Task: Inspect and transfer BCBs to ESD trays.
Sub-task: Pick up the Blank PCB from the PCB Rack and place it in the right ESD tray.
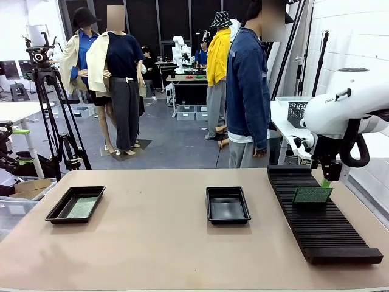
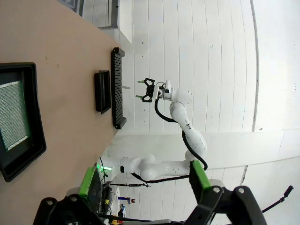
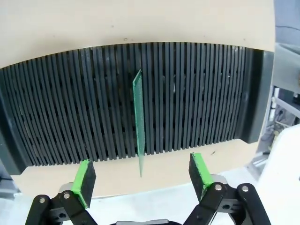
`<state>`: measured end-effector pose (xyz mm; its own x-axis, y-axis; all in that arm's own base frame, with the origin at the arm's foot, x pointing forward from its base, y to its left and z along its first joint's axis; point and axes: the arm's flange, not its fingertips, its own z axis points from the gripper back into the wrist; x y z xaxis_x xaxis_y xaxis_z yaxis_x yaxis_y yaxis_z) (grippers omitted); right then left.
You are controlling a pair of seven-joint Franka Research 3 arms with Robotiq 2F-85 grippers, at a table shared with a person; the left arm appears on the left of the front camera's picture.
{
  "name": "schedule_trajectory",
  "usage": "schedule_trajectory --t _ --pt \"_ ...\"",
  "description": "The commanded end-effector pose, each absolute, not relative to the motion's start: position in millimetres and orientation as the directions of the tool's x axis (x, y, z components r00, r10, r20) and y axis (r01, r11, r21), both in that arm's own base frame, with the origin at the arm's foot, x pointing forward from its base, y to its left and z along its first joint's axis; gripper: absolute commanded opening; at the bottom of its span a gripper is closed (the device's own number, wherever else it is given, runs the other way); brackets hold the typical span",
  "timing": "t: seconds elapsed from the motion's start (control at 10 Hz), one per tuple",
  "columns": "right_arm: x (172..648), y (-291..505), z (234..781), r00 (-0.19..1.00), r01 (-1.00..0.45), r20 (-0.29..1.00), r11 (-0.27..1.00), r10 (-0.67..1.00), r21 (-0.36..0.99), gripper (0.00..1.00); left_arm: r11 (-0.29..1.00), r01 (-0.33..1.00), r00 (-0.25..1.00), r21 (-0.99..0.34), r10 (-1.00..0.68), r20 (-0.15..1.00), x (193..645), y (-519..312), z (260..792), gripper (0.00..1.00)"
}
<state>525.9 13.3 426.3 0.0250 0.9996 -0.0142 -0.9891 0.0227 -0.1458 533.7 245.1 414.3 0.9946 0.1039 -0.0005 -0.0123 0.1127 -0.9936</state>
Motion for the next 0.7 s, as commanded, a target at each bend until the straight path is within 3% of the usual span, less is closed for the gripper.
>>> schedule_trajectory --t 0.0,0.6 --pt "534.7 16.2 423.3 0.036 -0.994 0.003 0.036 0.999 -0.103 1.0 0.117 -0.012 0.994 -0.993 0.113 0.001 532.2 244.1 415.4 1.0" --pt "551.5 17.8 386.9 0.032 -0.997 0.037 0.034 0.999 -0.071 1.0 0.117 -0.012 0.994 -0.993 0.113 0.001 532.2 244.1 415.4 1.0"
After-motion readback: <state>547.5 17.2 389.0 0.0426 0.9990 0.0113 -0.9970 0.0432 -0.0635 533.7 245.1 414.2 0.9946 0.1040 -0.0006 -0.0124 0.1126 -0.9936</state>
